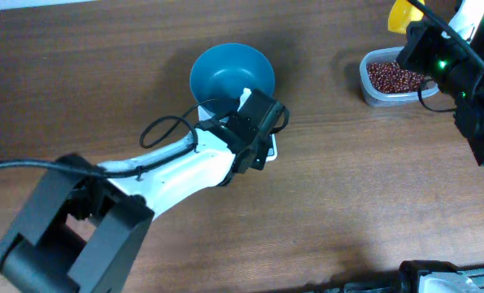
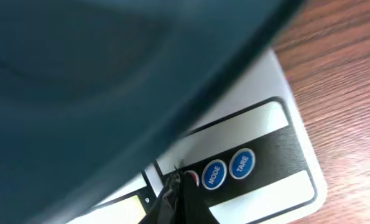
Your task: Scoop item into bowl and weigh 50g on scale
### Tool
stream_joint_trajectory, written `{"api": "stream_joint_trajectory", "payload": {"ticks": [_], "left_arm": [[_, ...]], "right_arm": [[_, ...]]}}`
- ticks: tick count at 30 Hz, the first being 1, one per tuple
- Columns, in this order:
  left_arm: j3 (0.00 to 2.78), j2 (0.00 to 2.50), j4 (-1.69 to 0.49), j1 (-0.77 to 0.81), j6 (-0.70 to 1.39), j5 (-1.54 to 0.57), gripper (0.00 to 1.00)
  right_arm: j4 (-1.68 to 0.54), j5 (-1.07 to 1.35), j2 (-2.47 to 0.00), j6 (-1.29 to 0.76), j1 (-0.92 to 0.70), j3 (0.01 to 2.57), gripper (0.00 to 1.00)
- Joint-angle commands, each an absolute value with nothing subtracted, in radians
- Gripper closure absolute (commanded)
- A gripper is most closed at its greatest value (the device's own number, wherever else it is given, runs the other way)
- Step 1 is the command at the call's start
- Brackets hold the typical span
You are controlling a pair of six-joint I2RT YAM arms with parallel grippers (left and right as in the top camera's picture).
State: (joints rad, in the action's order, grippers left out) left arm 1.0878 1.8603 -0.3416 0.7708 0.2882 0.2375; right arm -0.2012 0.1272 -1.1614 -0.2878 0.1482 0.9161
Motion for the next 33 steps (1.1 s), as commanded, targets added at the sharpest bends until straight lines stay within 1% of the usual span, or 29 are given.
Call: {"api": "stream_joint_trajectory", "payload": {"ticks": [1, 5, 6, 8, 11, 13, 14, 16, 20, 22, 23, 27, 33], "left_arm": [[1.079, 1.892, -0.326, 0.763, 0.298, 0.248, 1.00], [1.091, 1.887, -0.325, 0.763, 0.297, 0.252, 1.00], [1.114, 1.859, -0.353, 0.763, 0.286, 0.253, 1.00], [1.173, 1.717, -0.482, 0.756, 0.236, 0.278, 1.00], [1.174, 1.542, -0.556, 0.756, 0.237, 0.279, 1.00], [1.174, 1.474, -0.589, 0.727, 0.237, 0.289, 1.00], [1.174, 1.471, -0.620, 0.674, 0.238, 0.284, 1.00], [1.174, 1.471, -0.622, 0.644, 0.237, 0.277, 1.00], [1.169, 1.474, -0.623, 0.636, 0.237, 0.265, 1.00], [1.144, 1.489, -0.623, 0.636, 0.237, 0.146, 1.00], [1.129, 1.514, -0.623, 0.646, 0.237, 0.093, 1.00], [1.094, 1.649, -0.614, 0.753, 0.238, 0.091, 1.00], [1.094, 1.739, -0.500, 0.754, 0.237, 0.093, 1.00]], "right_arm": [[-0.197, 0.119, -1.152, -0.284, 0.153, 0.922, 0.96], [-0.197, 0.119, -1.152, -0.284, 0.153, 0.922, 0.96], [-0.197, 0.119, -1.152, -0.284, 0.153, 0.922, 0.96], [-0.197, 0.119, -1.152, -0.284, 0.153, 0.922, 0.96], [-0.197, 0.119, -1.152, -0.284, 0.153, 0.922, 0.96], [-0.206, 0.119, -1.153, -0.284, 0.153, 0.922, 0.96], [-0.217, 0.119, -1.153, -0.284, 0.153, 0.922, 0.96], [-0.231, 0.118, -1.153, -0.284, 0.153, 0.922, 0.96], [-0.256, 0.088, -1.160, -0.285, 0.153, 0.922, 0.96], [-0.255, 0.046, -1.172, -0.285, 0.153, 0.922, 0.96], [-0.254, 0.034, -1.174, -0.284, 0.153, 0.922, 0.96], [-0.253, -0.013, -1.174, -0.284, 0.153, 0.922, 0.96], [-0.254, -0.013, -1.174, -0.284, 0.153, 0.922, 0.96]]}}
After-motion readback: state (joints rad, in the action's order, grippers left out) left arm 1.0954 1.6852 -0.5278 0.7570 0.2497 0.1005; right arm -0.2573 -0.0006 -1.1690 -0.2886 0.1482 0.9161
